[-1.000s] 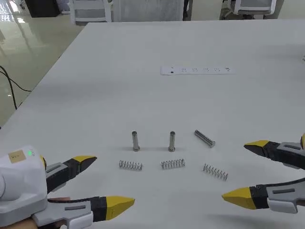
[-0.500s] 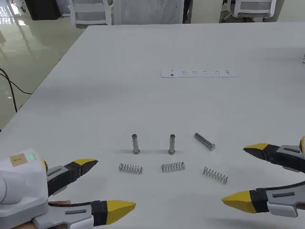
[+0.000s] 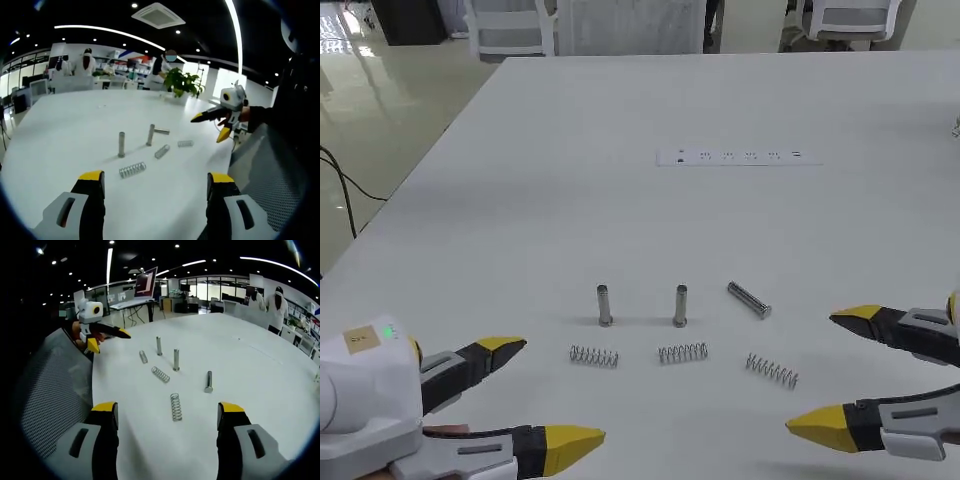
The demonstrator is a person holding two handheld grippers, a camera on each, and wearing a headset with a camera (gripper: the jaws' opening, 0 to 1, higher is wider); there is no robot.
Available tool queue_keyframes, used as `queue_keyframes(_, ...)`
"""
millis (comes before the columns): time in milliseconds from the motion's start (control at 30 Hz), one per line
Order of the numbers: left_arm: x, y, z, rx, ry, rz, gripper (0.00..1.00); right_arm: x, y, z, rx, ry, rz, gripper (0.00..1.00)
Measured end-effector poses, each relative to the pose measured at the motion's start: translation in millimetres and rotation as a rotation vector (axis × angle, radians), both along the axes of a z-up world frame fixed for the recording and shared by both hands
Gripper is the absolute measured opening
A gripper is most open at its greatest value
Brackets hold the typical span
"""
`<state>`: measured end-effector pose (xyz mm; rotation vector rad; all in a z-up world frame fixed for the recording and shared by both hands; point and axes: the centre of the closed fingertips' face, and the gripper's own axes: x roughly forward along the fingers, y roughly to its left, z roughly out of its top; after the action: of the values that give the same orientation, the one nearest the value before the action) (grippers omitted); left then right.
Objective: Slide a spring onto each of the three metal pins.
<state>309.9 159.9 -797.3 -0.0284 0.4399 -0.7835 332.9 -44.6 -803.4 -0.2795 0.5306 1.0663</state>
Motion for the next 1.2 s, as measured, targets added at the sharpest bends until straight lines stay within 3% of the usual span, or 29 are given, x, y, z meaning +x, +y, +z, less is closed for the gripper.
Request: queue_keyframes(1200,-1.4,-2.4,-1.3,0.002,0.004,0.006,0.80,0.1,-2.4,-2.1,0.001,0.009,-0.006,0.81)
